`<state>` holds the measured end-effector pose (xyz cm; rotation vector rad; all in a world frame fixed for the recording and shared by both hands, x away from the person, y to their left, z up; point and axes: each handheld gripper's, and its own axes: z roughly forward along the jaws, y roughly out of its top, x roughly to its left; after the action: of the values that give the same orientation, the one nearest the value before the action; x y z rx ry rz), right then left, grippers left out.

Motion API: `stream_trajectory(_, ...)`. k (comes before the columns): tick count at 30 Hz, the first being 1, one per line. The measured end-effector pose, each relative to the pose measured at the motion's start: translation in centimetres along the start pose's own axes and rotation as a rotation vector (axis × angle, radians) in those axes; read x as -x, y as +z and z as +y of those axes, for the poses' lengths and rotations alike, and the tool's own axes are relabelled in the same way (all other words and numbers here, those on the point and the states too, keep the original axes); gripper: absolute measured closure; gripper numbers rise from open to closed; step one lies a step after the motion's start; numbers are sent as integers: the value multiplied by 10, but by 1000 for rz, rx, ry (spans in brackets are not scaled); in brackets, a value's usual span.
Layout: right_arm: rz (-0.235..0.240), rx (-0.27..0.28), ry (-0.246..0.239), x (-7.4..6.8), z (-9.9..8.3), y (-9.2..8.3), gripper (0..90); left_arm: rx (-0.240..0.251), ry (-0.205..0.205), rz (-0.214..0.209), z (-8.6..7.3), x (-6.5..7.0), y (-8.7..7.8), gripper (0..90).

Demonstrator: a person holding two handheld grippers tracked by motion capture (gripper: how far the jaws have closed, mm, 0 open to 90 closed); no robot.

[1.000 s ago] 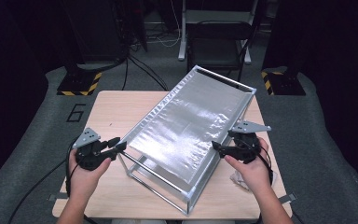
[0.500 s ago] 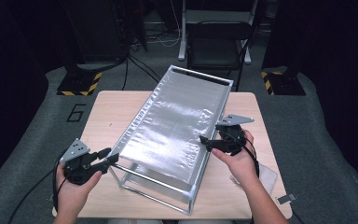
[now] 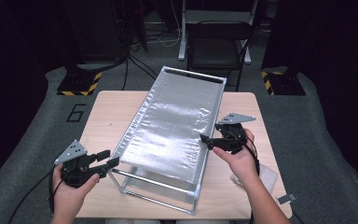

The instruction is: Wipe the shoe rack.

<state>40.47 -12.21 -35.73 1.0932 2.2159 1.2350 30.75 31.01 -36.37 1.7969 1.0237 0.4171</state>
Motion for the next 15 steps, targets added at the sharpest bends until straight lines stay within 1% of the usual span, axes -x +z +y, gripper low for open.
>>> stream_trajectory(1, 1, 3, -5, 0, 0, -1, 272, 4, 3, 5, 2, -1, 1, 499)
stream_trajectory(3, 10, -2, -1, -2, -1, -4, 272, -4, 6, 18, 8, -4, 4, 505)
stream_trajectory(5, 25, -1, -9, -5, -2, -7, 273, -6, 9, 31, 12, -6, 10, 521)
stream_trajectory(6, 28, -5, -7, -7, -2, -8, 273, -15, 13, 27, 14, -7, 12, 529)
stream_trajectory(8, 41, -3, -19, -9, -3, -10, 280, -24, 9, 17, 16, -9, 17, 563)
stream_trajectory(9, 52, -8, -15, -11, -3, -11, 287, -36, 13, 9, 17, -9, 21, 581)
stream_trajectory(10, 57, -3, -11, -13, -4, -12, 302, -41, 21, 15, 18, -8, 24, 613)
stream_trajectory(11, 73, -12, -19, -13, -4, -14, 319, -46, 25, 28, 18, -7, 26, 628)
stream_trajectory(12, 80, -8, -15, -15, -4, -14, 336, -49, 31, 27, 18, -8, 26, 644)
stream_trajectory(13, 81, -10, -18, -15, -4, -15, 339, -43, 20, 24, 18, -8, 27, 647)
stream_trajectory(15, 75, -6, -15, -17, -4, -16, 372, -37, 22, 28, 17, -8, 27, 657)
